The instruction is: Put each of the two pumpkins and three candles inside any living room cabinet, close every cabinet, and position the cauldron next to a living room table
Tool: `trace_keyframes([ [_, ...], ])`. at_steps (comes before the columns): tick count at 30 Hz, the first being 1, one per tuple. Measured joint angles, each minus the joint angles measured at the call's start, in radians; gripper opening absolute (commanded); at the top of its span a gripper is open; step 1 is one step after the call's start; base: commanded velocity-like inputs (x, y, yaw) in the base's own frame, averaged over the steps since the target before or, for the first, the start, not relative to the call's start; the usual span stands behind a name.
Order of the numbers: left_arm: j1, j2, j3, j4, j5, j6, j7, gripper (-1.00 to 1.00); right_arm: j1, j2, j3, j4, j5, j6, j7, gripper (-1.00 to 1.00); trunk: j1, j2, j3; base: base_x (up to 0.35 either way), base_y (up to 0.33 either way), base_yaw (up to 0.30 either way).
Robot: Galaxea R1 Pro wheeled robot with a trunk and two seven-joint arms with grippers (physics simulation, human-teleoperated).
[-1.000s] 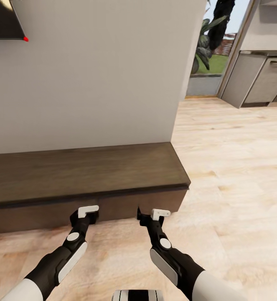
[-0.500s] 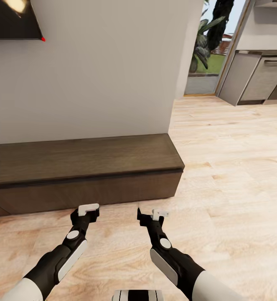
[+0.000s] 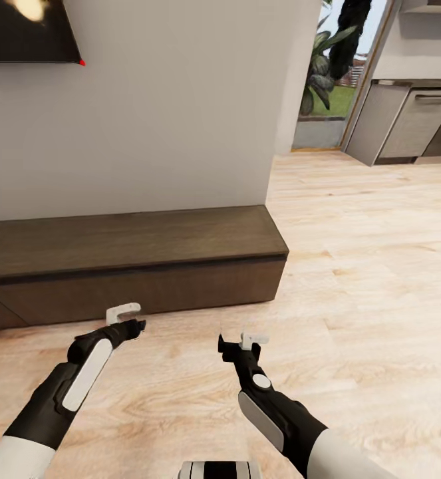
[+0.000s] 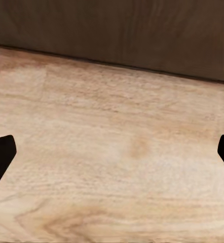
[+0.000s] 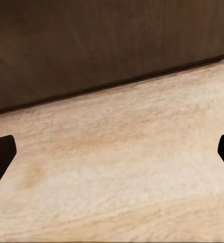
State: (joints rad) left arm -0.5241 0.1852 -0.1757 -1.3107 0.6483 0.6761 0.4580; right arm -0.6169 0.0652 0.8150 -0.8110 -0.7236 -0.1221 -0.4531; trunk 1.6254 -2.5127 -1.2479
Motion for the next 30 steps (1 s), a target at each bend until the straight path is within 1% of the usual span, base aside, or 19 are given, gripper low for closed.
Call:
trace_keyframes([
  [1,0.000,0.000,0.026,-0.037,0.028,0.058,0.002,1.00,0.000,-0.001,0.000,-0.039,0.000,0.025,-0.009,1.00,0.000,0.000,0.000,-0.004,0.000,0.000],
  [2,0.000,0.000,0.036,-0.058,0.041,0.095,0.004,1.00,0.000,-0.002,0.000,-0.071,-0.002,0.043,-0.012,1.00,0.000,0.000,0.000,-0.003,0.000,0.000],
  [3,0.000,-0.001,0.041,-0.066,0.045,0.111,0.005,1.00,0.000,-0.002,0.000,-0.088,-0.003,0.052,-0.014,1.00,0.000,0.000,0.000,-0.002,0.000,0.000],
  [4,0.000,-0.002,0.049,-0.080,0.053,0.145,0.006,1.00,0.000,-0.002,0.001,-0.135,-0.005,0.077,-0.015,1.00,-0.001,0.000,0.004,0.000,0.000,0.000],
  [6,0.000,-0.003,0.057,-0.093,0.059,0.169,0.008,1.00,0.000,-0.003,0.002,-0.190,-0.012,0.100,-0.017,1.00,-0.001,0.001,0.011,0.000,0.000,0.000],
  [8,0.000,-0.005,0.060,-0.100,0.062,0.188,0.008,1.00,0.000,-0.003,0.002,-0.219,-0.014,0.110,-0.017,1.00,-0.002,0.001,0.019,0.000,0.000,0.000],
  [12,0.000,-0.011,0.076,-0.103,0.062,0.254,0.011,1.00,0.000,-0.003,0.003,-0.238,-0.006,0.115,-0.019,1.00,-0.004,0.002,0.035,0.000,0.000,0.000],
  [14,0.000,-0.018,0.083,-0.101,0.061,0.280,0.012,1.00,0.000,-0.003,0.003,-0.239,-0.006,0.119,-0.020,1.00,-0.005,0.003,0.042,0.000,0.000,0.000],
  [16,0.000,-0.021,0.085,-0.099,0.060,0.287,0.013,1.00,0.000,-0.002,0.002,-0.237,-0.014,0.131,-0.019,1.00,-0.006,0.003,0.050,0.000,0.000,0.000],
  [19,0.000,-0.022,0.089,-0.094,0.061,0.292,0.013,1.00,0.000,-0.002,0.002,-0.237,-0.021,0.170,-0.016,1.00,-0.007,0.004,0.062,0.000,0.000,0.000],
  [25,0.000,-0.022,0.090,-0.090,0.064,0.294,0.013,1.00,0.000,-0.001,0.000,-0.231,-0.026,0.189,-0.014,1.00,-0.010,0.005,0.085,0.000,0.000,0.000],
  [26,0.000,-0.022,0.092,-0.089,0.064,0.294,0.013,1.00,0.000,0.000,0.000,-0.228,-0.026,0.207,-0.013,1.00,-0.010,0.005,0.089,-0.011,0.000,0.000],
  [30,0.000,-0.022,0.115,-0.081,0.064,0.295,0.013,1.00,0.000,-0.001,-0.006,-0.223,-0.028,0.213,-0.013,1.00,-0.012,0.006,0.104,-0.161,0.040,0.000],
])
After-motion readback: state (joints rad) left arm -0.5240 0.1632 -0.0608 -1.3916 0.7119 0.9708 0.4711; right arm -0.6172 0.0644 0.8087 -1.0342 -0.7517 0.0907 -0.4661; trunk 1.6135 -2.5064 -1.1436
